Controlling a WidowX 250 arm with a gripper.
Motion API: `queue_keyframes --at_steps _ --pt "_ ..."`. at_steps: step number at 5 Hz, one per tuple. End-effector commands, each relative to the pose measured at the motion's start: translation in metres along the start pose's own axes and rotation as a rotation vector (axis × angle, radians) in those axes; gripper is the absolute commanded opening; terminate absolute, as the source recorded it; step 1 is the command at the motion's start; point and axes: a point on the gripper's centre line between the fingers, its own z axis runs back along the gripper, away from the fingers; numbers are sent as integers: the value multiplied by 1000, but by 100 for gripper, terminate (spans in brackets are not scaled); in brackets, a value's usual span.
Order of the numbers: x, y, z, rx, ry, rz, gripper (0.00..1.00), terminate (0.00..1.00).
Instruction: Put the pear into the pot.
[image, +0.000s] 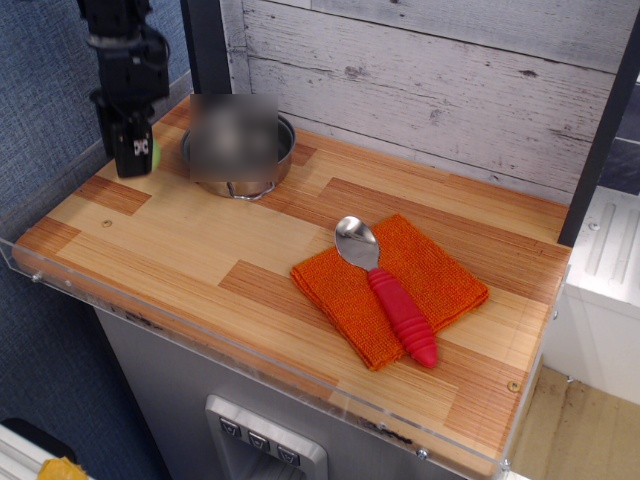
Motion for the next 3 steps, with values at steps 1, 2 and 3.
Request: queue_keyframes --at_steps 1,2,3 --pt "28 -15 56 95 -120 -2 0 0" --pt "52 -25 52 106 -141 -9 0 0" --pt "70 -26 45 105 -146 -21 0 0"
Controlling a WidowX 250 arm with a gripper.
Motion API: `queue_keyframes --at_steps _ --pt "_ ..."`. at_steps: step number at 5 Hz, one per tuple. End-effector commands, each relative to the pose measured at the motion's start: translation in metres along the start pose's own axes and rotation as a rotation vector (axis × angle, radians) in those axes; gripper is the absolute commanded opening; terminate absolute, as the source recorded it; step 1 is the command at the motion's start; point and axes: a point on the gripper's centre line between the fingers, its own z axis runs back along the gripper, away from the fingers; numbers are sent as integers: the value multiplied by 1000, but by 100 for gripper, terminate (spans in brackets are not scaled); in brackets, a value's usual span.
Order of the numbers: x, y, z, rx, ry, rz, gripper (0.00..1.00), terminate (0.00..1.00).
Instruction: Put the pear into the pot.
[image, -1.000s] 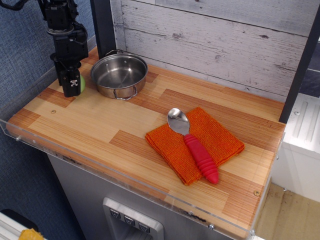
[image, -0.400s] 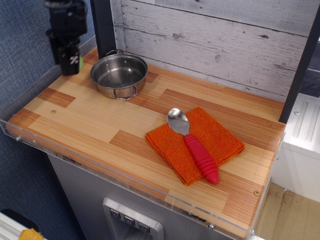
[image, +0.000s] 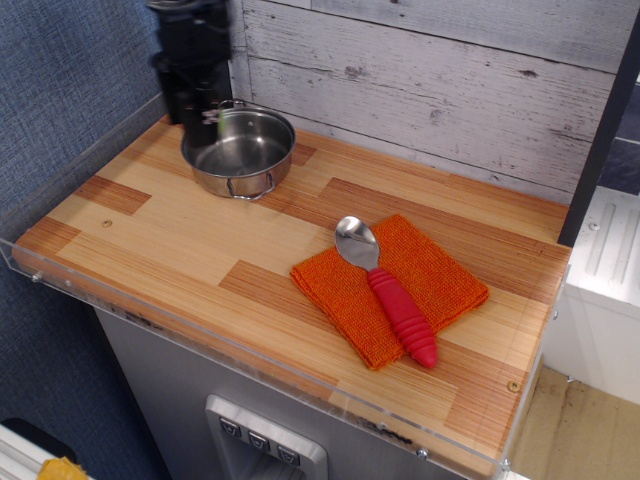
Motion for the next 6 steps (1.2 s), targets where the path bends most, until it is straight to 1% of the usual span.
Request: queue_keyframes --at_steps 1,2,3,4,6 --pt "26 7 5 53 -38 20 0 0" --pt "30 8 -2 56 -22 8 0 0" --pt "34 11 -8 53 -31 7 0 0" --pt "34 13 -16 52 -6 19 0 0" --pt "31 15 -20 42 3 33 0 0"
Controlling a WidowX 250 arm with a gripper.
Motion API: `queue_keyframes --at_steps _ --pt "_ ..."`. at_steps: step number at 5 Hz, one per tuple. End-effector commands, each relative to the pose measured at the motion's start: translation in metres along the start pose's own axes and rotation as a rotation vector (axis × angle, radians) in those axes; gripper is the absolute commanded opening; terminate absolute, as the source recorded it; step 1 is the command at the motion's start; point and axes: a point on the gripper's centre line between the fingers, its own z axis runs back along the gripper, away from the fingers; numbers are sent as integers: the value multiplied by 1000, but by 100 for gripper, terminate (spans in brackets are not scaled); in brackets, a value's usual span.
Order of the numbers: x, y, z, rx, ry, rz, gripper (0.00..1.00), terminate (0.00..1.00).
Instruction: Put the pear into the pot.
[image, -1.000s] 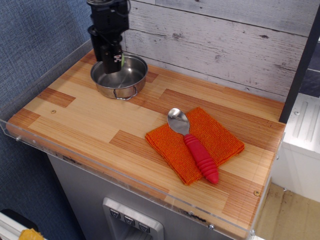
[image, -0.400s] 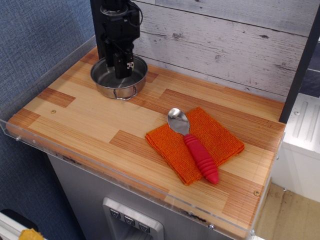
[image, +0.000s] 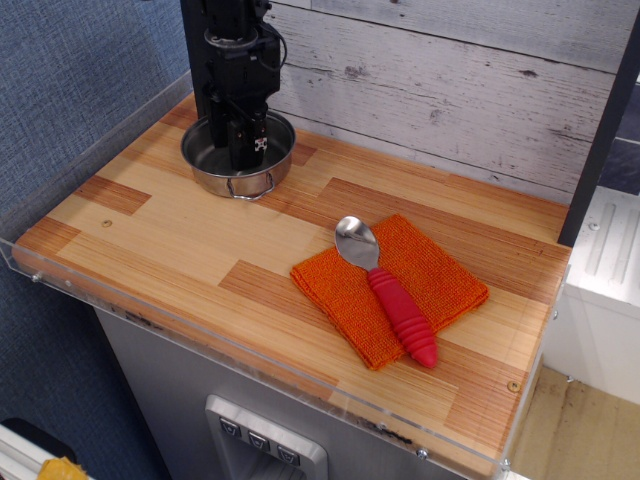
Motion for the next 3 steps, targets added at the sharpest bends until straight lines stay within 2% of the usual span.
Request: queue_keyframes --at_steps 1,3 --pt "1 12 16 32 -16 4 100 0" --pt "-3 18 29 48 -21 43 100 0"
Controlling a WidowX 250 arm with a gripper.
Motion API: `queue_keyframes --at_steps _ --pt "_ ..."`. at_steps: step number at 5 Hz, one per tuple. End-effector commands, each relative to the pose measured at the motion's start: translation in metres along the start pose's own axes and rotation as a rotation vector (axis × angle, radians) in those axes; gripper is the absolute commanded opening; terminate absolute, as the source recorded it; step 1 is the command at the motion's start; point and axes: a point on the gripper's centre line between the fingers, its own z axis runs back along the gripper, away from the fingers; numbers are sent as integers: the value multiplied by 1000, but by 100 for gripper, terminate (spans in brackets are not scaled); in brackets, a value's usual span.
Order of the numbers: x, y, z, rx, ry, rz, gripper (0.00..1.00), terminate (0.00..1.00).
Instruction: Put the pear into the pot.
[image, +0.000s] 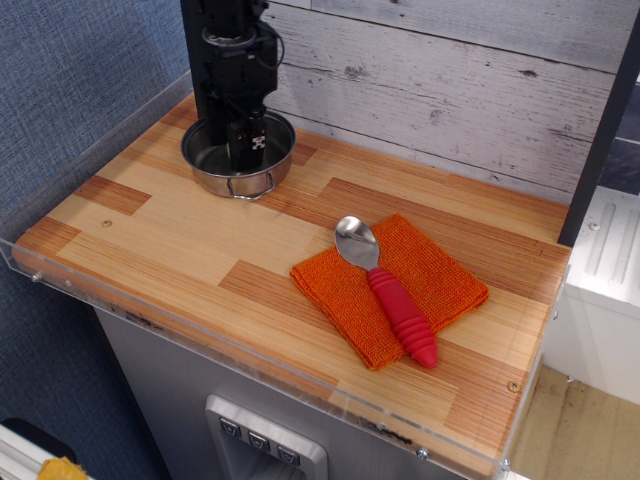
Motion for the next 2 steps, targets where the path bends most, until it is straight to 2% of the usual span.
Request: queue_keyframes --at_steps 1,2 --pt "3 12 43 80 -50 16 100 0" --pt "1 10 53 88 -62 24 100 0"
